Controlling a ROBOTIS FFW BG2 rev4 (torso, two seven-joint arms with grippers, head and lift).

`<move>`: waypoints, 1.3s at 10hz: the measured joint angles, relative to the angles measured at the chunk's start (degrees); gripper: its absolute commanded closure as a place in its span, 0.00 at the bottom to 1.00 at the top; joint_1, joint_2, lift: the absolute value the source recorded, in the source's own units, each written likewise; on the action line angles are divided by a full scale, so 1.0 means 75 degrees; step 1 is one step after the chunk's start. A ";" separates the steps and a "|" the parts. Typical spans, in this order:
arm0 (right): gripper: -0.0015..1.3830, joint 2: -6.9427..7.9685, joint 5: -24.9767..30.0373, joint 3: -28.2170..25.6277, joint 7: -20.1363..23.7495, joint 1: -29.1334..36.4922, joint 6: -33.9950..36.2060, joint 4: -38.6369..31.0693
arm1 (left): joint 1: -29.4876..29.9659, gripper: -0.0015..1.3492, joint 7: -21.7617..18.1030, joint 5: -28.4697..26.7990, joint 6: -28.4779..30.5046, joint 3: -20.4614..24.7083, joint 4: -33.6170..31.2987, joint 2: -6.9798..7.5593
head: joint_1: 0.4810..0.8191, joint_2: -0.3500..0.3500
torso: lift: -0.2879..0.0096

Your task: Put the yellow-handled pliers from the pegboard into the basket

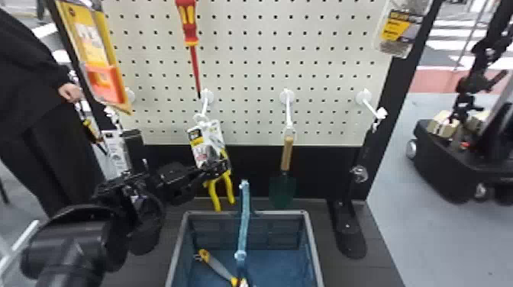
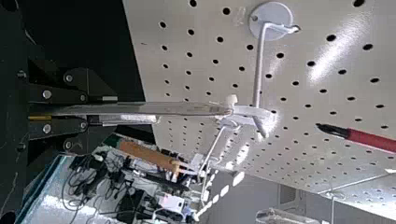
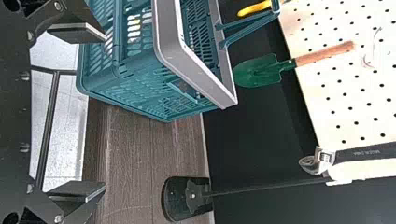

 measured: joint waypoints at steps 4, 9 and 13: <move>0.13 0.0000 0.0001 0.0000 0.0000 0.0001 0.0000 -0.0012 | 0.0751 0.90 0.0199 0.0066 0.0406 0.0440 -0.1371 -0.0063 | 0.20 0.50 | 0.63; 0.13 0.0000 -0.0011 0.0000 0.0000 0.0066 0.0000 -0.0057 | 0.1908 0.90 0.0316 0.0555 0.0307 0.0593 -0.1608 -0.0348 | 0.20 0.50 | 0.63; 0.13 0.0000 -0.0047 0.0000 0.0000 0.0113 0.0000 -0.0075 | 0.2412 0.90 0.0319 0.0641 0.0228 0.0438 -0.1610 -0.0415 | 0.20 0.50 | 0.63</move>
